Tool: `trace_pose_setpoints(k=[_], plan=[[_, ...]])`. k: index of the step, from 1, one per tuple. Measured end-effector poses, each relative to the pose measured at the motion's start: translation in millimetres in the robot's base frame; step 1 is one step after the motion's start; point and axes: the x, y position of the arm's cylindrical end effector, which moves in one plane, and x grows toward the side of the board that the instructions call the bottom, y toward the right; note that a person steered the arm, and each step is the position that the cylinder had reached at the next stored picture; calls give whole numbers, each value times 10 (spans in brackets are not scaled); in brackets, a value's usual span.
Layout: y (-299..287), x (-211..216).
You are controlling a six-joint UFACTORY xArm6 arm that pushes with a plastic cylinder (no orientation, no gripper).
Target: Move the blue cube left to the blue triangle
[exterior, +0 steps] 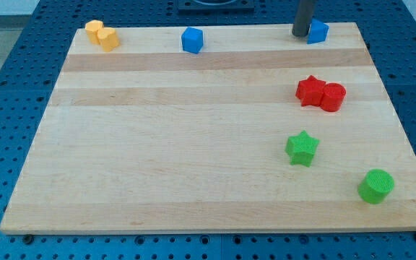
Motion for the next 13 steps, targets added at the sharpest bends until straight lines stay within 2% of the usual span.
trace_pose_setpoints(k=[2,3,6,7,10,13], plan=[[-670,644],[-1182,751],[-2512,776],[-2757,601],[-2727,164],[-2191,168]])
